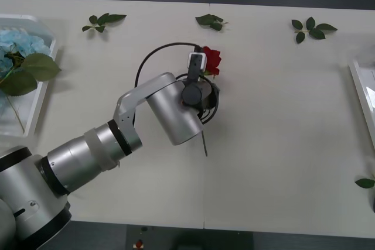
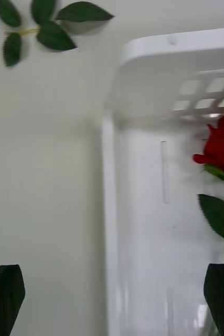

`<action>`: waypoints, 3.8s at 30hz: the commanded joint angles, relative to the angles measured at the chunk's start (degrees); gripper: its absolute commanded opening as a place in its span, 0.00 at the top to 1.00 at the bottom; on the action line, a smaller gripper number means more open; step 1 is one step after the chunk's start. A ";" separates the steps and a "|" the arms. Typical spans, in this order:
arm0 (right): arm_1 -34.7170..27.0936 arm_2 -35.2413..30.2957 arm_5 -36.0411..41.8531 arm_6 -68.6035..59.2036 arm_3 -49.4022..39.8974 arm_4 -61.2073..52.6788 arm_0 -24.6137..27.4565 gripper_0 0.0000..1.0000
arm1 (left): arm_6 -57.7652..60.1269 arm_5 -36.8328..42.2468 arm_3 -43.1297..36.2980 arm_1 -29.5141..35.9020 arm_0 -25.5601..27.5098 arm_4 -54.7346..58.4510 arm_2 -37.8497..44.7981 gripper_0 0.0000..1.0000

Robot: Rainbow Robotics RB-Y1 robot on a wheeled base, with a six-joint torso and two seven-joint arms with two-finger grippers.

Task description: Put the red flowers into the right box and the blue flowers into the left box

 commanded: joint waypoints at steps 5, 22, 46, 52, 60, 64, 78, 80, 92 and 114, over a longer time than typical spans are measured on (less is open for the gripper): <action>-1.78 -1.79 8.71 1.73 -5.14 -12.79 -0.71 0.00 | 2.78 -4.75 -17.58 4.24 -1.38 5.68 5.07 1.00; -0.37 -2.14 26.28 4.01 -8.39 -44.61 -0.80 0.00 | 4.88 -18.19 -39.90 7.58 -1.73 4.89 10.79 1.00; 14.57 0.67 27.95 0.67 -15.78 -55.07 -7.30 0.00 | 8.22 -29.44 -41.57 9.34 -2.17 -0.30 13.69 1.00; 17.56 3.31 23.82 -0.38 -19.64 -55.15 -7.39 0.00 | 8.22 -29.44 -41.57 9.34 -2.17 -0.30 13.69 1.00; 20.20 6.47 19.96 -1.88 -22.46 -55.07 -8.01 0.00 | 8.22 -29.44 -41.57 9.34 -2.17 -0.30 13.69 1.00; 20.37 7.44 18.37 -2.76 -23.69 -55.15 -8.09 0.00 | 8.22 -29.44 -41.57 9.34 -2.17 -0.30 13.69 1.00; 20.29 7.79 17.14 -6.01 -24.83 -55.15 -8.01 1.00 | 8.22 -29.44 -41.57 9.34 -2.17 -0.30 13.69 1.00; 20.29 7.79 16.88 -6.27 -25.09 -55.15 -8.01 1.00 | 8.22 -29.44 -41.57 9.34 -2.17 -0.30 13.69 1.00; 20.02 7.18 16.79 -6.80 -25.00 -55.15 -8.01 1.00 | 8.22 -29.44 -41.57 9.34 -2.17 -0.30 13.69 1.00; 19.49 5.68 17.14 -6.80 -25.00 -55.94 -6.25 1.00 | 8.22 -29.44 -41.57 9.34 -2.17 -0.30 13.69 0.00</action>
